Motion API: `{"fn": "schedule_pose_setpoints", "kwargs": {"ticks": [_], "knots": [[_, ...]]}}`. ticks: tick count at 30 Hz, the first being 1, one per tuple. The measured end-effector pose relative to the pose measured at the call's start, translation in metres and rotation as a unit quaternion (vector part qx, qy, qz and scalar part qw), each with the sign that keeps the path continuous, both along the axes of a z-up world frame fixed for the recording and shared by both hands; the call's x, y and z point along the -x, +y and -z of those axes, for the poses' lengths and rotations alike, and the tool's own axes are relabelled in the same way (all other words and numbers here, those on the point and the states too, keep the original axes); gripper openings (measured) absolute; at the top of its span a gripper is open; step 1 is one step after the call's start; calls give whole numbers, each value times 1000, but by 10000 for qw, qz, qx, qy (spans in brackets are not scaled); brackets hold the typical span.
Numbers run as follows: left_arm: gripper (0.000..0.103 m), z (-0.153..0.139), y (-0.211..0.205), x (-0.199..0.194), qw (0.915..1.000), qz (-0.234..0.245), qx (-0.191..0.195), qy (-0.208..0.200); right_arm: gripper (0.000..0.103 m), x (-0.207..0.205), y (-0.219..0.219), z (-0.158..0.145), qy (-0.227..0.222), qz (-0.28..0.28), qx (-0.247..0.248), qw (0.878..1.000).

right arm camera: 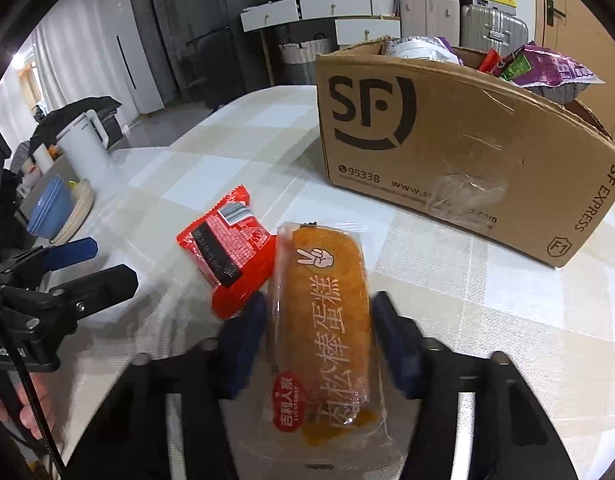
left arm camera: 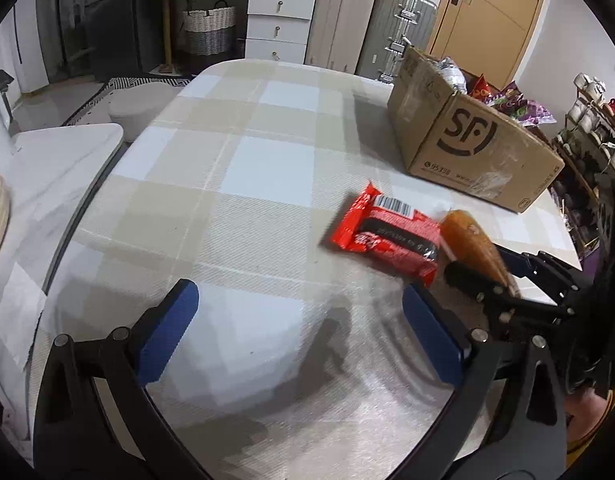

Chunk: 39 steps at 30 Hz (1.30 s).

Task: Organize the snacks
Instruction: 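Grasp the orange bread bag with the right tool while the left tool grasps the red packet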

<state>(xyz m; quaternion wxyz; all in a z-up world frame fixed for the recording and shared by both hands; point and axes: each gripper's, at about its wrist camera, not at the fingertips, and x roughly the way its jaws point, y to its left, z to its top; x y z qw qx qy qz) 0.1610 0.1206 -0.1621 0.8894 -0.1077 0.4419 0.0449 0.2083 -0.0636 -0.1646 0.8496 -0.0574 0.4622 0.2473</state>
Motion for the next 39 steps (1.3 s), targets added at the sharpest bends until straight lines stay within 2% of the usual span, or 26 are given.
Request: {"fn": "schedule_pose_setpoints", "kwargs": {"ticks": [2,7,14,17,23,30,34,39], "knots": [[102,0,0,3,10000,-31,-44,37,38,1,0,0,-30,17,-5,10000],[102,-10,-2,9,9996,-122,-251,3,38,5,-11,-7,-117,16,-384,9992],[102,-30,-10,21,9985,-155,-514,-70,38,3,-28,-6,134,143,-813,9965],[102,-39,-12,24,9980,-30,-623,-102,38,6,-33,-12,-25,206,-799,9966],[102,-54,-16,17,9961,150,-859,-94,38,14,-51,-33,-298,276,-1091,9932],[102,-37,-40,-20,9935,770,-798,252,38,37,-90,-53,-601,471,-1477,9861],[102,-23,-51,-44,9938,866,-579,399,38,48,-108,-54,-606,598,-1613,9832],[102,-5,-63,-67,9914,948,-696,573,38,43,-108,-51,-495,633,-1705,9821]]}}
